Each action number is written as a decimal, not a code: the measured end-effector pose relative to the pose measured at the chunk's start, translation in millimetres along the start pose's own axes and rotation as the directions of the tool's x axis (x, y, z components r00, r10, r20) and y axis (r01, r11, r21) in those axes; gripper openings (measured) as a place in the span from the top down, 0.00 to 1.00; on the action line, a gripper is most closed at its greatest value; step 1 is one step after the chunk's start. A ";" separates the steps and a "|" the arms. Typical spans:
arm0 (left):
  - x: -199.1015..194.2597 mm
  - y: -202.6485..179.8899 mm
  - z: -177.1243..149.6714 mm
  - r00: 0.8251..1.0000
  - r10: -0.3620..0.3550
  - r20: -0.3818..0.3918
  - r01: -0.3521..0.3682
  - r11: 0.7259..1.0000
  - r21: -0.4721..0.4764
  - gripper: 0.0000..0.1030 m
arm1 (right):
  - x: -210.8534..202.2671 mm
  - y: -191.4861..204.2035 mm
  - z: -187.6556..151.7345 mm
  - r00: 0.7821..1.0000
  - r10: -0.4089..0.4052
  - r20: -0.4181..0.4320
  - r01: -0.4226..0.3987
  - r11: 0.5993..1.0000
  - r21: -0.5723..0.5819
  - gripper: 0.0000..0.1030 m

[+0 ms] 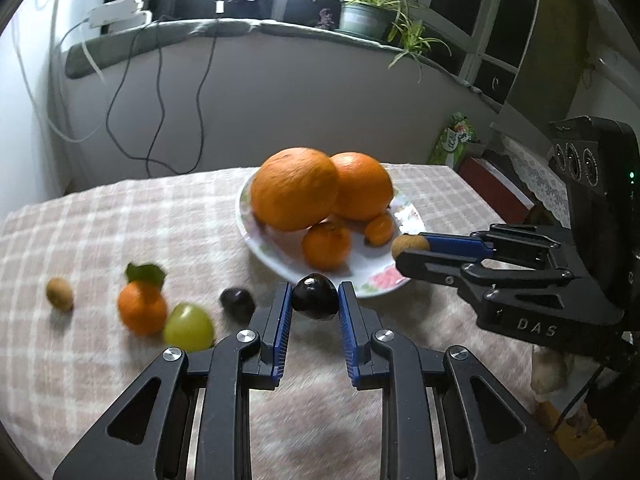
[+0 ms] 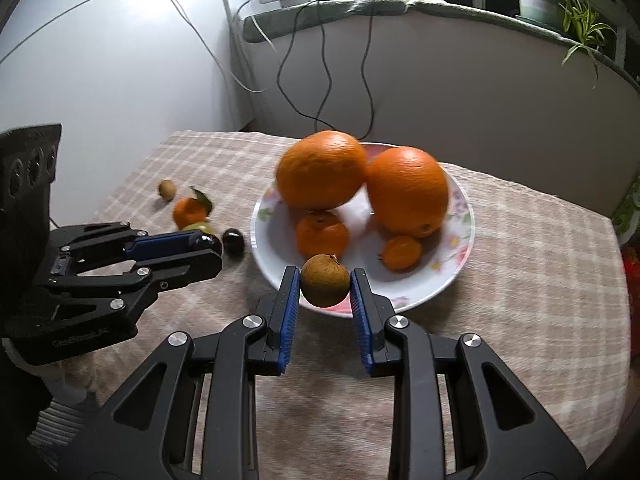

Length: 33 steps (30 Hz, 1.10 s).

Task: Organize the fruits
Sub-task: 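Carry the plum and longan onto the plate and open both tools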

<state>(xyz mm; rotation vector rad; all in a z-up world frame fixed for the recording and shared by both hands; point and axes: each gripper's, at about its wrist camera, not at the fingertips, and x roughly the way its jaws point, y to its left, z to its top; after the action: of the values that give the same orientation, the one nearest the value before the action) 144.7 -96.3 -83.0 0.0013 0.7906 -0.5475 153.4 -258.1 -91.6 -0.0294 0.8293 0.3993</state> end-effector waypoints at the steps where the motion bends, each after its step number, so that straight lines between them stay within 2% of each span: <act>1: 3.5 -3.2 2.0 1.000 -0.001 -0.002 0.001 1.000 0.008 0.79 | 0.2 -3.2 0.3 1.000 -0.005 0.000 0.005 1.000 0.002 0.74; 13: 25.1 -15.0 13.1 1.000 0.001 -0.027 0.000 0.999 0.034 0.79 | 6.4 -18.7 3.7 1.000 -0.012 -0.010 0.012 1.000 0.011 0.74; 33: 29.6 -17.9 17.4 0.999 0.022 -0.034 -0.021 0.999 0.035 0.79 | 11.4 -23.7 5.1 1.000 -0.018 -0.008 0.018 1.000 0.018 0.74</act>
<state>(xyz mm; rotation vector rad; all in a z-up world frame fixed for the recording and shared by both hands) 165.0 -129.0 -87.1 0.0509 0.8134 -0.5423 172.3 -275.3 -99.4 -0.0219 0.8396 0.3754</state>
